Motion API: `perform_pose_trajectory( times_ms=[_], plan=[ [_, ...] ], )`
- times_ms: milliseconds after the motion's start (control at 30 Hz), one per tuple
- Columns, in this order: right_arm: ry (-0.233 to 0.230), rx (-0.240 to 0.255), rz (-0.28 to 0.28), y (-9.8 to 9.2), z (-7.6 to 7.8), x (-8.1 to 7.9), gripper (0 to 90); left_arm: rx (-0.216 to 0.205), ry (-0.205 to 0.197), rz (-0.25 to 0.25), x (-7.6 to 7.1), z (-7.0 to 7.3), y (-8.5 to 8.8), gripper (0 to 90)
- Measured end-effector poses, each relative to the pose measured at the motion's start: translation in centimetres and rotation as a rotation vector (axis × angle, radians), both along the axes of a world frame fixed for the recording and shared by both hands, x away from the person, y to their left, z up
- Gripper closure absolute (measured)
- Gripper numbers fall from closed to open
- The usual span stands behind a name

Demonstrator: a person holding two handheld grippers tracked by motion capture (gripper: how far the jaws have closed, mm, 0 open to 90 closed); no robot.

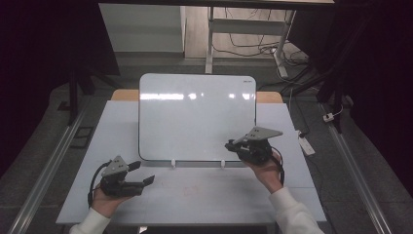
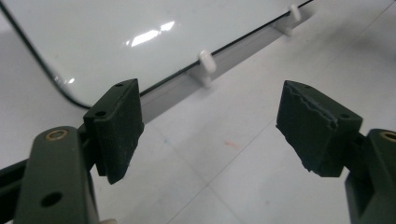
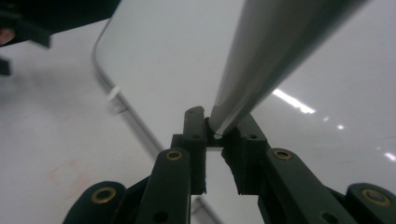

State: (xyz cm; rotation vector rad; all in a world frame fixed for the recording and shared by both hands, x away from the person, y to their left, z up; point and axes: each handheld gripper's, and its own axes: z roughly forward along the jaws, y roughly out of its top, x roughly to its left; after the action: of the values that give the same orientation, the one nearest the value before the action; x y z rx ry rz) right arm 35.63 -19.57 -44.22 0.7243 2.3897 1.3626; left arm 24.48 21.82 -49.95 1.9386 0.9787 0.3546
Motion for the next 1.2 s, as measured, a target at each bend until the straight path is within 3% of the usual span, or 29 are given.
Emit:
perform_pose_trajectory(
  times_ms=[200,433,667,933,1000,1100,1200],
  plan=[
    [0.062,0.002,0.076,1.2,-1.4,-2.0,77.2,-0.016,-0.037,-0.035,0.2,1.1,-1.4,24.6],
    [0.096,0.004,0.129,2.0,-2.2,-3.4,77.2,-0.031,-0.075,-0.096,0.7,2.6,-3.5,25.6],
    [0.121,-0.001,0.183,3.3,-2.9,-4.4,77.2,-0.065,-0.119,-0.220,1.6,4.8,-7.5,30.2],
    [0.152,0.001,0.244,5.3,-3.7,-4.9,77.2,-0.082,-0.121,-0.375,3.0,5.8,-12.4,40.5],
    [0.160,-0.002,0.255,5.7,-3.8,-5.0,77.1,-0.083,-0.114,-0.401,3.4,5.8,-13.1,42.5],
    [0.175,0.004,0.269,6.1,-4.0,-5.2,77.1,-0.118,-0.091,-0.450,3.8,5.6,-13.8,47.7],
    [0.181,-0.002,0.278,6.4,-4.1,-5.3,77.1,-0.119,-0.082,-0.479,4.2,5.5,-14.3,54.5]
  ],
)
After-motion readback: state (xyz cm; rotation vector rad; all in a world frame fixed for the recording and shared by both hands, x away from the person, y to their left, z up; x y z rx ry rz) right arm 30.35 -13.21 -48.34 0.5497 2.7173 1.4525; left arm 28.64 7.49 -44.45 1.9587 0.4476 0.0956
